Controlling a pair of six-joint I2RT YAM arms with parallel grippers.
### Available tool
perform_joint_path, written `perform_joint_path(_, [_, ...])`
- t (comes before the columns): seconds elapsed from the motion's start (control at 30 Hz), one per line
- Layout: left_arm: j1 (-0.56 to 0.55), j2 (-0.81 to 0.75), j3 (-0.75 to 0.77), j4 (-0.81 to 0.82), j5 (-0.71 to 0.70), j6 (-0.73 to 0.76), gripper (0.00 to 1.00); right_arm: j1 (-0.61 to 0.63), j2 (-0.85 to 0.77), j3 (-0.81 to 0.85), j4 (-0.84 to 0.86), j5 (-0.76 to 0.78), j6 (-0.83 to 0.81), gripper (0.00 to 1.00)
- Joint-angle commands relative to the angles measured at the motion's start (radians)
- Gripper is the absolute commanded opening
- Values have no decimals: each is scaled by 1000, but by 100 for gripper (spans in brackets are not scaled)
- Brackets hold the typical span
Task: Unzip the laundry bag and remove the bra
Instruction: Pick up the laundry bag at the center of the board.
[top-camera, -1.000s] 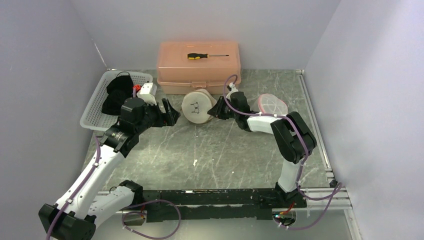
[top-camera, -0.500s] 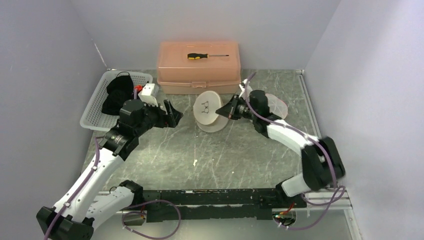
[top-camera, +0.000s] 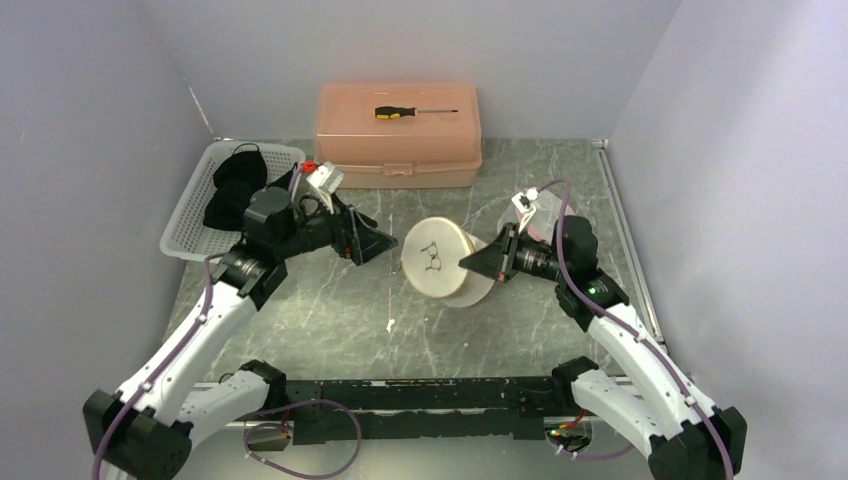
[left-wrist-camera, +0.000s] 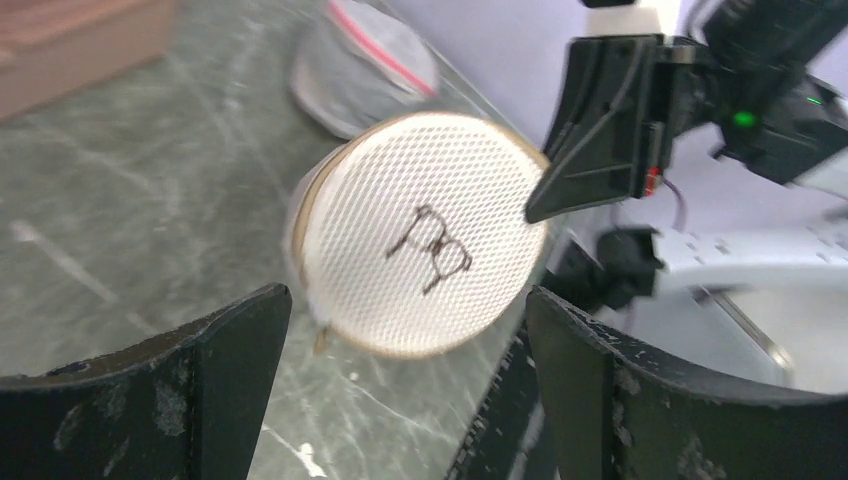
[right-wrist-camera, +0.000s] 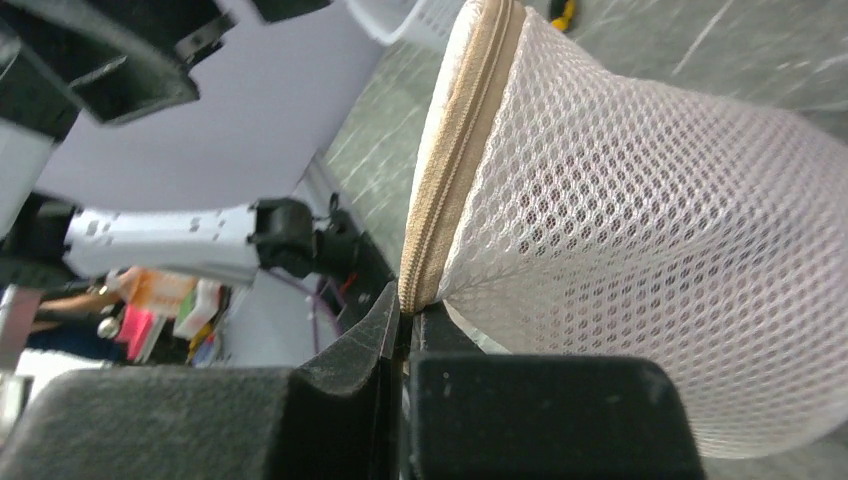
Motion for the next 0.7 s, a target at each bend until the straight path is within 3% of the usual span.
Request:
perform_joint_path(0.0, [-6, 81, 50, 90, 379, -19, 94, 0, -80, -58, 140, -218, 62, 0])
perform_joint_path(0.17, [-12, 112, 82, 97, 495, 18, 94, 1, -130, -115, 263, -343, 125, 0])
perform_joint_path(0.47, [-46, 182, 147, -8, 550, 90, 94, 56, -161, -123, 297, -397, 89, 0])
perform_joint_path(0.67, [-125, 234, 214, -208, 504, 255, 92, 70, -193, -134, 301, -410, 87, 0])
